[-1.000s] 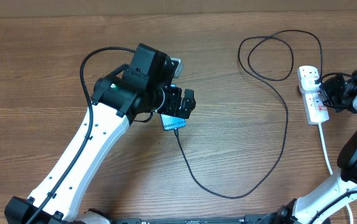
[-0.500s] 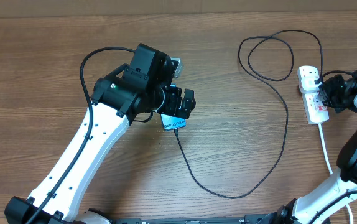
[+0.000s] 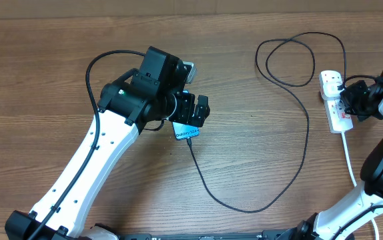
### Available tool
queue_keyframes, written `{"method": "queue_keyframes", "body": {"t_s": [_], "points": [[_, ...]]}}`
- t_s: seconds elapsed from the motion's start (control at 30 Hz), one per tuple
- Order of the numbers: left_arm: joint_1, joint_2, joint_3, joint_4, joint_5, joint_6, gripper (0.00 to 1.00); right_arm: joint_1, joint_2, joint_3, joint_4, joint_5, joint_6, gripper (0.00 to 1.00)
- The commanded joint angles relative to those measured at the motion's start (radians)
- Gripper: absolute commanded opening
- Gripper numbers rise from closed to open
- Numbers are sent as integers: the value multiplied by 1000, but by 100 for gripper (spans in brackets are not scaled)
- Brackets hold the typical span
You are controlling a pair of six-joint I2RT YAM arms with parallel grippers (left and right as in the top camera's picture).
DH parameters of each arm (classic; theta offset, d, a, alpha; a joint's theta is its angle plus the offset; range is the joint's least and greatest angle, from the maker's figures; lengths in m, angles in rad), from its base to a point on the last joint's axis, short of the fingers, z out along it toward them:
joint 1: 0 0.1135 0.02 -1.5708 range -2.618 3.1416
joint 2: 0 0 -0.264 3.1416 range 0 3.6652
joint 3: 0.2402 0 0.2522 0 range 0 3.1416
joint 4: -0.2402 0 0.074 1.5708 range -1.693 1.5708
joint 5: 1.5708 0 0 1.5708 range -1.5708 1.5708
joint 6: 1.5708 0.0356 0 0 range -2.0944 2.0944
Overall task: Plug charger to phone and switch on socket
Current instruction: 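Position the right gripper tip over the power strip's orange switch, then press the orange switch down with the right gripper tip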
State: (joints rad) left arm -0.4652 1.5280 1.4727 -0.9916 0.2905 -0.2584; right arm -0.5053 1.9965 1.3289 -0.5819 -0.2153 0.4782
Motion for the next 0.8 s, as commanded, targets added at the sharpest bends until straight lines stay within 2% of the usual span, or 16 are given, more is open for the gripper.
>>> {"method": "queue_keyframes", "body": {"t_s": [0.0, 0.2, 0.4, 0.77], "points": [[-7, -12, 18, 3, -13, 8, 100, 63, 26, -26, -26, -74, 4, 4], [-7, -12, 18, 1, -13, 8, 100, 57, 26, -26, -39, -19, 6, 4], [-7, -12, 18, 1, -13, 8, 100, 11, 5, -8, -98, 48, 77, 4], [-7, -12, 18, 2, -13, 8, 100, -59, -182, 49, -196, 164, 80, 4]]}}
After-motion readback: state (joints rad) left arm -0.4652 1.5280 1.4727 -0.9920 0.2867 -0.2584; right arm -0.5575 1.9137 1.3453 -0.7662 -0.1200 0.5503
